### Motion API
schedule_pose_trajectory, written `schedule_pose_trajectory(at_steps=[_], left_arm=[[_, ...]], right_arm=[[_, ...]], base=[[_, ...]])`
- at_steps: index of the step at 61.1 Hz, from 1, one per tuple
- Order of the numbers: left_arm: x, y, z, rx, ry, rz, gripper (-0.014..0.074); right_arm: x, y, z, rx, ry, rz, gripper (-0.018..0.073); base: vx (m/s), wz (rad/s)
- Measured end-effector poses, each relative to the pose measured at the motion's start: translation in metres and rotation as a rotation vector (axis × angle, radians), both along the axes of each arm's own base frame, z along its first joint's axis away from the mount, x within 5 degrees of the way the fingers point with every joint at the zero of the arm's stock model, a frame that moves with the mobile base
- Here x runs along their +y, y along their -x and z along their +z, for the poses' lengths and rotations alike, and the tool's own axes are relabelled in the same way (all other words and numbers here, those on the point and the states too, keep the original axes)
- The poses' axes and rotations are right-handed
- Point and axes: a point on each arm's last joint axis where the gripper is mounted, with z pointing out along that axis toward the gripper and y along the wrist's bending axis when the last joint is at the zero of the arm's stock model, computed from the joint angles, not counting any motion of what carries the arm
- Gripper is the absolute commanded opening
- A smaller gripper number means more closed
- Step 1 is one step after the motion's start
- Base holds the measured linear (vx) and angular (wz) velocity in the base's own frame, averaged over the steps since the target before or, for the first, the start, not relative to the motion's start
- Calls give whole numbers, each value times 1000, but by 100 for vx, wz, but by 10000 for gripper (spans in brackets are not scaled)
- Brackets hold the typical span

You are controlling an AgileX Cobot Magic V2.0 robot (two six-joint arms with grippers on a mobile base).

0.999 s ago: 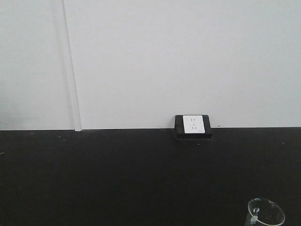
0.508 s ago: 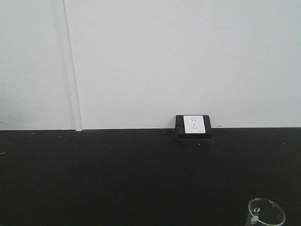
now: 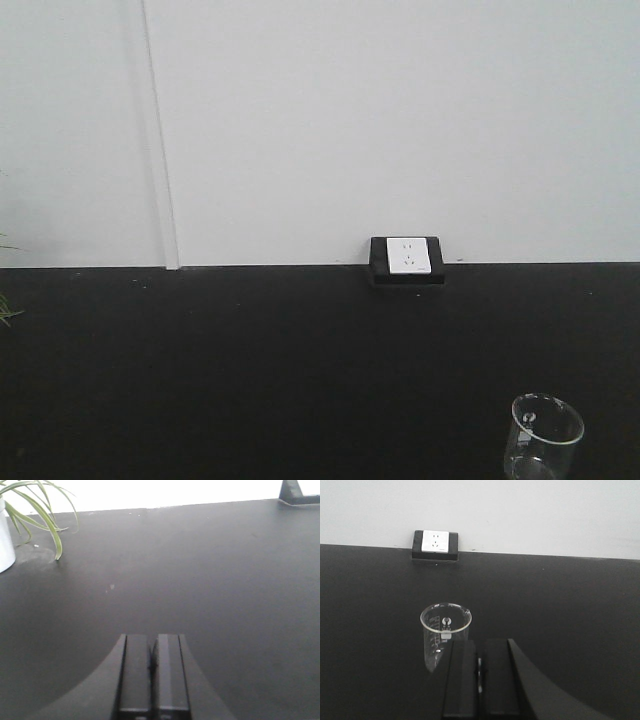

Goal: Grab transparent chemical and place on left bench
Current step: 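Drive the base to the bench with white bins, carrying the beaker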

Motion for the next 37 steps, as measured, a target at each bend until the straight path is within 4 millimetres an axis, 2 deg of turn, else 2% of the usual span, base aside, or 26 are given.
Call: schedule_pose_trajectory(at_steps=[37], left_arm=[[0,0,0,0,0,0,-3]], right_arm=[[0,0,0,0,0,0,-7]], base=[[-26,4]])
